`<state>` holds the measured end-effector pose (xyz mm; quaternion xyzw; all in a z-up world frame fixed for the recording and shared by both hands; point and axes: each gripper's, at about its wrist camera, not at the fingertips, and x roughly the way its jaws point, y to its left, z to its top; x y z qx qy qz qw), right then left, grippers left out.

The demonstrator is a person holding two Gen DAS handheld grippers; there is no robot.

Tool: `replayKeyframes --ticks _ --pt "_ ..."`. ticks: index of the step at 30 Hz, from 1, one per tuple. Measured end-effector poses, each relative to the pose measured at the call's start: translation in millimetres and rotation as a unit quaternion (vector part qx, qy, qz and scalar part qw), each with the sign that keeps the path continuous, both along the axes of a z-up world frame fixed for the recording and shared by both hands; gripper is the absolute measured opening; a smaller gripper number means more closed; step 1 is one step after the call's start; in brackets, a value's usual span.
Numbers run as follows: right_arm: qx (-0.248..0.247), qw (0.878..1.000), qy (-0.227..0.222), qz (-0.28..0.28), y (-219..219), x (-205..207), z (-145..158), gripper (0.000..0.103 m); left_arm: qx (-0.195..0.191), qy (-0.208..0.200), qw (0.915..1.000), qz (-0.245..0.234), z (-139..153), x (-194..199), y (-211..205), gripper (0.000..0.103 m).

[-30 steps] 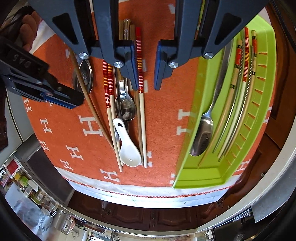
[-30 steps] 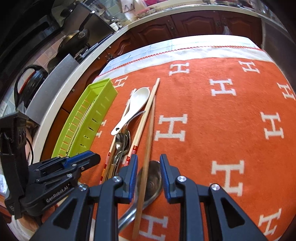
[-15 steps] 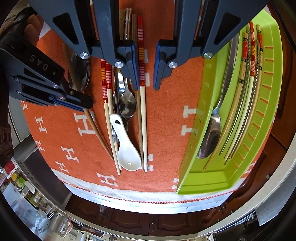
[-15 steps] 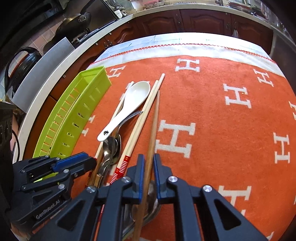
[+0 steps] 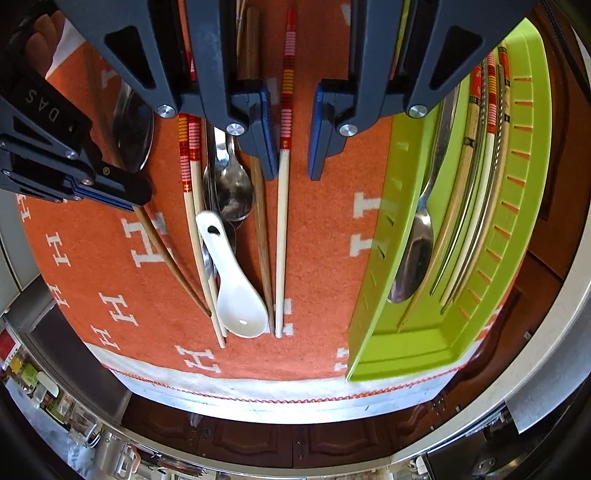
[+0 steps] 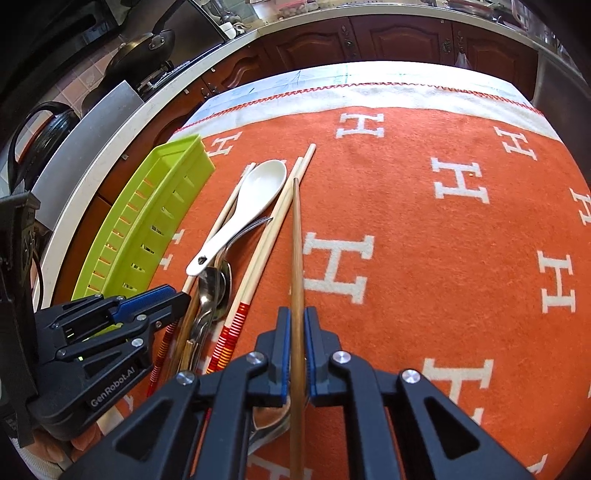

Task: Organize utensils
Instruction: 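Grasp a red-banded white chopstick with the left tool while the right tool grasps a wooden chopstick, then carry both chopsticks over the green tray and open both tools to release them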

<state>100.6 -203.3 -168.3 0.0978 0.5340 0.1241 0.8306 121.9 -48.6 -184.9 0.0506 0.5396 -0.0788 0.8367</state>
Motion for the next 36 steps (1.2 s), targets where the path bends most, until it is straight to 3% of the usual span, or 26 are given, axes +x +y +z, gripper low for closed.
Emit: replayKeyframes --ticks 5,6,7,17,27,36 --pt "0.006 1.0 0.0 -0.004 -1 2 -1 0.007 0.0 -0.02 0.9998 -0.001 -1 3 -4 0.019" --pt "0.011 1.0 0.001 -0.007 -3 2 -1 0.007 -0.002 -0.025 0.9997 -0.003 -1 2 -3 0.017" --pt "0.019 1.0 0.004 -0.012 -5 2 -1 0.007 -0.01 -0.03 0.9995 -0.008 -1 1 -3 0.003" --pt "0.076 0.996 0.016 -0.04 -18 -9 14 0.007 -0.038 -0.033 0.9986 -0.014 6 -16 5 0.003" --pt "0.116 0.992 0.018 -0.052 -4 -16 39 0.007 -0.043 -0.077 0.996 -0.012 56 -46 32 0.003" --pt "0.139 0.989 0.03 -0.043 42 1 59 0.007 -0.003 -0.128 0.9917 0.014 91 -44 101 0.003"
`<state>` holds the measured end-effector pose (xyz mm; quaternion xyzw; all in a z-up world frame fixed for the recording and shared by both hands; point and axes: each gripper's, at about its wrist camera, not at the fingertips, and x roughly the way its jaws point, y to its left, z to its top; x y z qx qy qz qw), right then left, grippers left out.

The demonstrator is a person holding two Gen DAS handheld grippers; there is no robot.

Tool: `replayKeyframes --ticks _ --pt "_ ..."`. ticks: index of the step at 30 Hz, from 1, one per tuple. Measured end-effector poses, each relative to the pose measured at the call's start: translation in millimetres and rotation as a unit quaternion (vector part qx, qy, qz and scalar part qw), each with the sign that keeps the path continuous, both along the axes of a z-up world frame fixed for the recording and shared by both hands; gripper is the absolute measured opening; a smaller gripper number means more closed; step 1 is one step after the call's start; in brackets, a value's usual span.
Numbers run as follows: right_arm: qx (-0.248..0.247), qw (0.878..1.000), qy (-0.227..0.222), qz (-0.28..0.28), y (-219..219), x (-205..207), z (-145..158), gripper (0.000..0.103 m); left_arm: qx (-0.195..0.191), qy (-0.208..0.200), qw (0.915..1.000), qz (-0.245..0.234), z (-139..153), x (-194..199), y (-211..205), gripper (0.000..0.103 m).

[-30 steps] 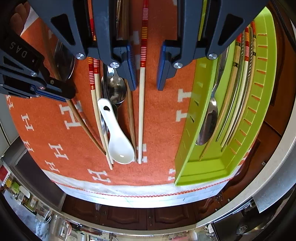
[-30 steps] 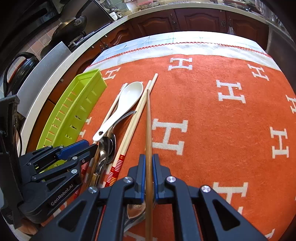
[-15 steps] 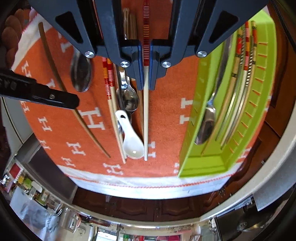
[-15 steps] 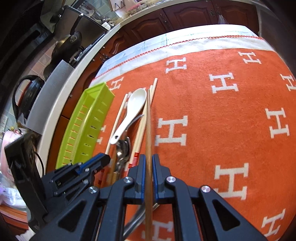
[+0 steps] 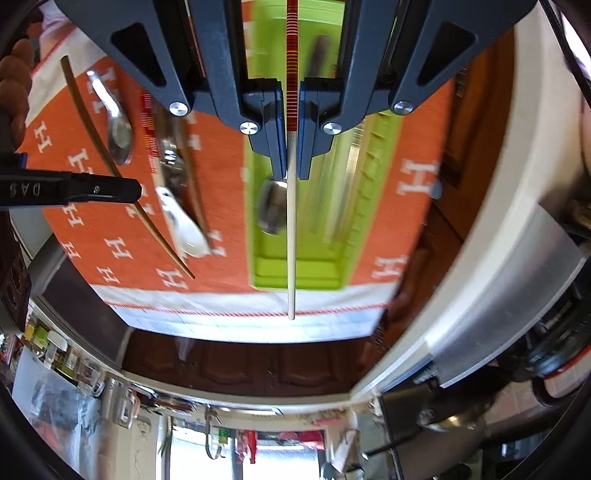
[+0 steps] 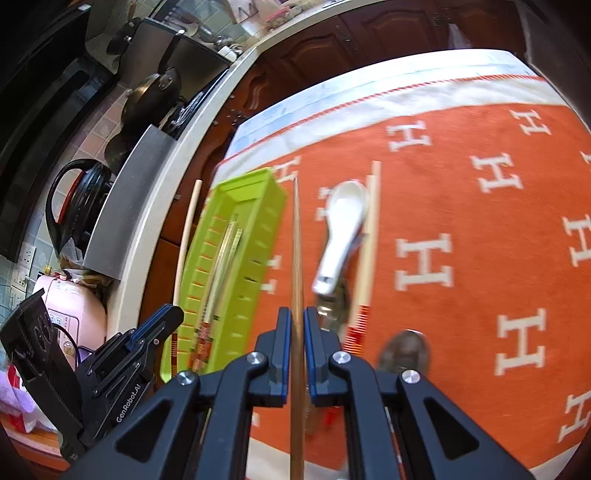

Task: Organize utensils
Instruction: 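Carry both chopsticks over the green tray and open both tools to release them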

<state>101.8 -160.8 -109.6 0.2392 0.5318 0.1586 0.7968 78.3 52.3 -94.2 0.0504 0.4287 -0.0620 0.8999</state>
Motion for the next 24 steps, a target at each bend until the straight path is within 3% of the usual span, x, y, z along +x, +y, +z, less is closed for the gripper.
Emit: replayKeyframes --ticks 7,16,20,24 --pt "0.035 0.999 0.01 -0.002 56 27 10 0.007 0.001 0.007 0.9999 0.013 -6 10 30 0.003" --pt "0.035 0.999 0.035 -0.022 95 48 -7 0.008 0.004 0.003 0.9999 0.016 -12 16 41 0.004" --pt "0.016 0.999 0.027 -0.014 102 46 -9 0.009 0.008 -0.004 0.9997 0.024 -11 15 45 0.019" --pt "-0.009 1.0 0.014 0.001 105 41 -6 0.009 0.003 -0.003 0.9995 0.032 -13 14 49 0.023"
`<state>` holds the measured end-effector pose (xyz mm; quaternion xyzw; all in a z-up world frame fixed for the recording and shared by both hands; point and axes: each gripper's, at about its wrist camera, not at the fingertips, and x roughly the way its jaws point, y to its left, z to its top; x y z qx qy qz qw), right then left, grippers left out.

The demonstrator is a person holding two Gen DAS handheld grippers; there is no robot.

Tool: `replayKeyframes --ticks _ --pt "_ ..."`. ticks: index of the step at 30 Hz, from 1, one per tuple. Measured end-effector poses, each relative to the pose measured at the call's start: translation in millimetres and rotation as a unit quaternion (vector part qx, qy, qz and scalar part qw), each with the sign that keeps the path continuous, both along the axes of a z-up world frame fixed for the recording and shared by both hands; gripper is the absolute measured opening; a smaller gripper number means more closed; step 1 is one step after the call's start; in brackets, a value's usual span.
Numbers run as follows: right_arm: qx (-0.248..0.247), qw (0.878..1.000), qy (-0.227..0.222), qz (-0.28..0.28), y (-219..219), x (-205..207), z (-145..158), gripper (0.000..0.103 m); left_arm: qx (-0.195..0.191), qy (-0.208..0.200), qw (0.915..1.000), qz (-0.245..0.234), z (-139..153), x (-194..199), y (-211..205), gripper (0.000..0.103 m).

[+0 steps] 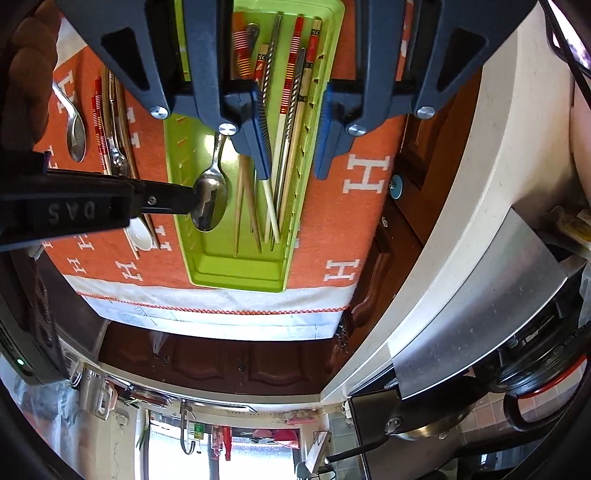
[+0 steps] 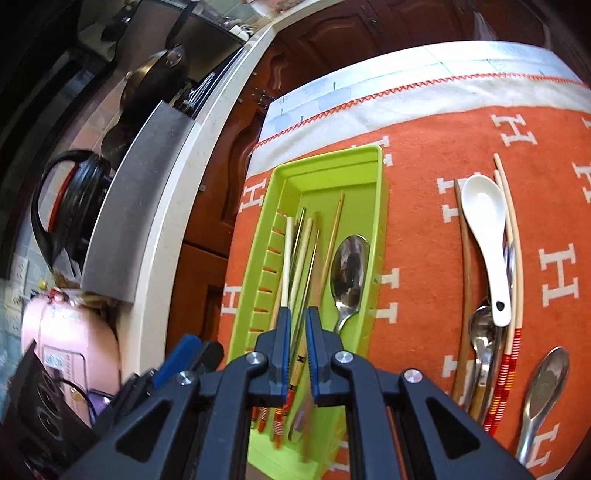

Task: Organize utensils
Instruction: 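Carry both chopsticks over the green tray and open both tools to release them, then withdraw both open tools from the tray toward the remaining spoons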

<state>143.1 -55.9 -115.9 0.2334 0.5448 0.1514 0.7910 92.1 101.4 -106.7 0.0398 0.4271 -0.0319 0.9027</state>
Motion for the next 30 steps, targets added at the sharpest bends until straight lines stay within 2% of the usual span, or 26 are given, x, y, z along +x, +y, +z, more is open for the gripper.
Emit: replayKeyframes --ticks 3,4,5,8,13,22,24,26,30 --pt "-0.017 1.0 0.001 0.002 -4 -3 -1 0.009 -0.002 0.004 1.0 0.005 -1 -2 2 0.028" --pt "-0.015 1.0 0.004 0.0 -6 -4 -3 0.009 -0.004 0.005 1.0 0.007 -2 -4 2 0.035" --pt "-0.016 1.0 0.008 -0.002 -10 -5 -5 0.009 -0.005 0.005 0.9999 0.009 -2 -5 3 0.046" --pt "-0.023 1.0 0.01 -0.004 -18 -10 -7 0.009 -0.01 0.0 0.9998 0.02 1 -10 6 0.058" --pt "-0.049 0.999 -0.013 -0.005 -30 -24 -2 0.009 -0.039 0.017 0.998 0.046 -1 -13 14 0.059" --pt "-0.097 0.994 -0.051 -0.013 -58 -49 6 0.009 -0.046 0.031 0.9963 0.066 -3 -15 12 0.06" --pt "-0.1 0.993 -0.056 -0.017 -66 -54 7 0.009 -0.048 0.033 0.9961 0.067 -3 -16 10 0.06" --pt "-0.106 0.992 -0.062 -0.025 -77 -59 8 0.009 -0.052 0.037 0.9958 0.066 -3 -18 8 0.066" --pt "-0.114 0.99 -0.073 -0.044 -99 -68 10 0.009 -0.051 0.04 0.9967 0.049 -4 -21 -6 0.066"
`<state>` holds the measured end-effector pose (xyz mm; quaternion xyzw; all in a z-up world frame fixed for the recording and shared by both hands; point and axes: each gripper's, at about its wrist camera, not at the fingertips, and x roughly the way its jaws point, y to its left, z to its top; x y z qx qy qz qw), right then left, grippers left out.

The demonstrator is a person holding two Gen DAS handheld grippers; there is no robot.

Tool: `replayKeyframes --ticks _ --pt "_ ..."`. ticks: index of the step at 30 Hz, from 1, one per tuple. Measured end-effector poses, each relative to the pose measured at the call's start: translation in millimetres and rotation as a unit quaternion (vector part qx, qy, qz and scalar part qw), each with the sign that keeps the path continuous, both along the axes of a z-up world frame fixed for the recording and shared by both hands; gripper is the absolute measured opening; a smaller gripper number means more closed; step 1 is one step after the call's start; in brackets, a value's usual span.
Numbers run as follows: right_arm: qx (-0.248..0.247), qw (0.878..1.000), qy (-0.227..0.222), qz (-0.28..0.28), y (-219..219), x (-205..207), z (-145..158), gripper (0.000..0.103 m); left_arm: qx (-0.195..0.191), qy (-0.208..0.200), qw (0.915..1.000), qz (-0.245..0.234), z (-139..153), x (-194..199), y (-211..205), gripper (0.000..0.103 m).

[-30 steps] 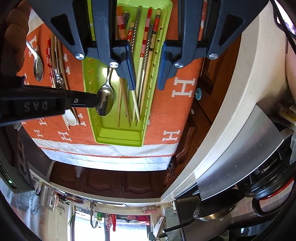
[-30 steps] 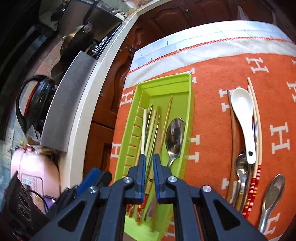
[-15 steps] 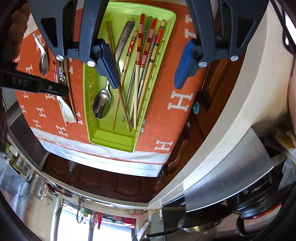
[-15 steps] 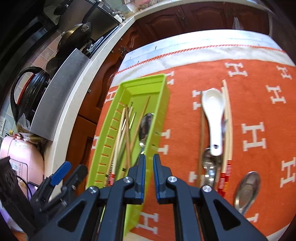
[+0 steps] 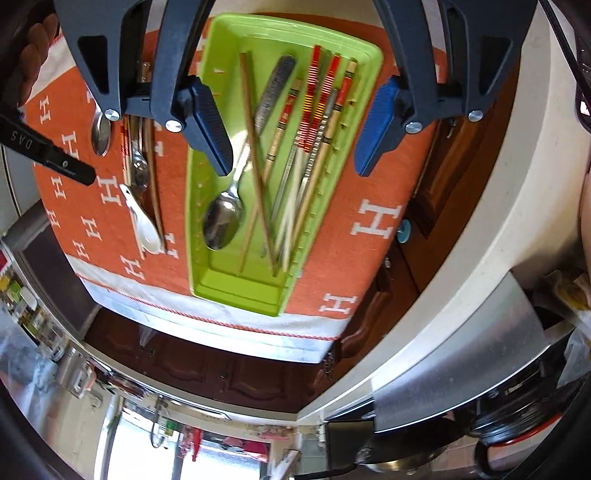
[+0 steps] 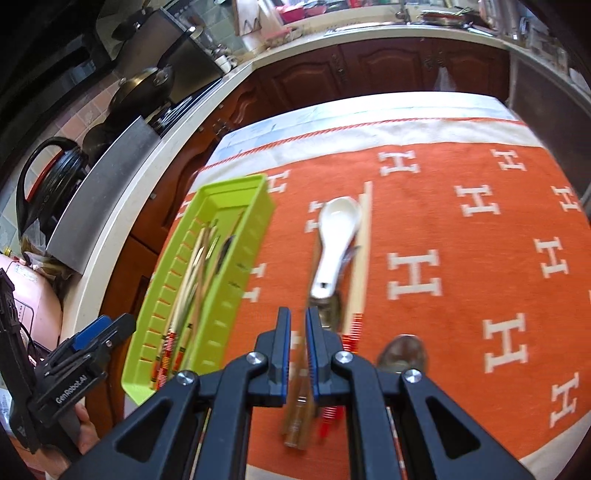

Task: Organize utensils
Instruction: 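Withdraw both open tools from the tray toward the remaining spoons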

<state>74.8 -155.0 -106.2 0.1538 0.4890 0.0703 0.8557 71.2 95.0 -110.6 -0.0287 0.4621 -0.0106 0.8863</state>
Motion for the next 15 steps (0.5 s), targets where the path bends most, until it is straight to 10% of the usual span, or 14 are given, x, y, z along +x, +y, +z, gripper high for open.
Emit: replayKeyframes --ticks 15 --pt "0.054 0.996 0.028 -0.057 -81 -14 -33 0.009 -0.013 0.023 0.9956 -0.089 -8 6 -87 0.066"
